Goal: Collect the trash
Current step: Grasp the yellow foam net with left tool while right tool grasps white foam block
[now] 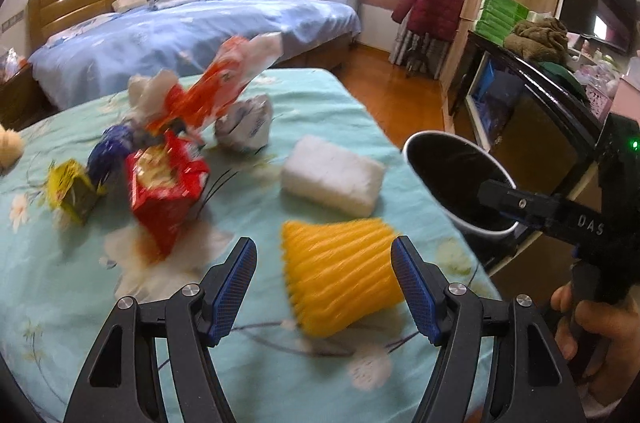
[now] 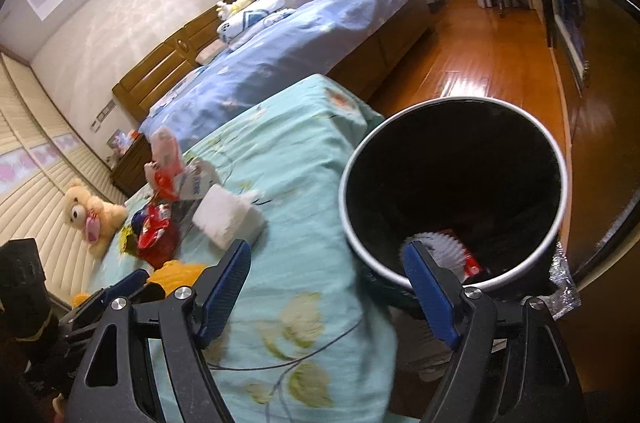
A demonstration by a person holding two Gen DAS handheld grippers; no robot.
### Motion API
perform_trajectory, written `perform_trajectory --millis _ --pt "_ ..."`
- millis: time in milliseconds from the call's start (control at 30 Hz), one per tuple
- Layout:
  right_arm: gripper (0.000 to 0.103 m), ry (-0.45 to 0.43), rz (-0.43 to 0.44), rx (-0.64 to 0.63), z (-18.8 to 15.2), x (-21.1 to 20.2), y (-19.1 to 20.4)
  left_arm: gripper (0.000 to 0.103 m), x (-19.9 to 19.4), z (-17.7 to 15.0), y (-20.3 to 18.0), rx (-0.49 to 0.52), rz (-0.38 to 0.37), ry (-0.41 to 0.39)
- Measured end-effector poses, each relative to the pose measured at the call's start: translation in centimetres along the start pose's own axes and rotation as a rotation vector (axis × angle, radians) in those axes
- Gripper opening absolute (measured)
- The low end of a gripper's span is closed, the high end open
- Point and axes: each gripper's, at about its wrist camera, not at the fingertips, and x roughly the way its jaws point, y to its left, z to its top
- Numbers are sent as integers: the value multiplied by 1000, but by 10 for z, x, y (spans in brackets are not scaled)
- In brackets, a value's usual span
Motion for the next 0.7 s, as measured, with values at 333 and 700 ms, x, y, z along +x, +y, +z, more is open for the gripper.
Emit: perform_trajectory --millis 333,700 --pt "81 13 12 -34 -6 6 22 70 -9 -4 13 -25 -65 30" --pt "81 53 56 -87 -10 32 46 21 -18 -6 27 23 -64 -13"
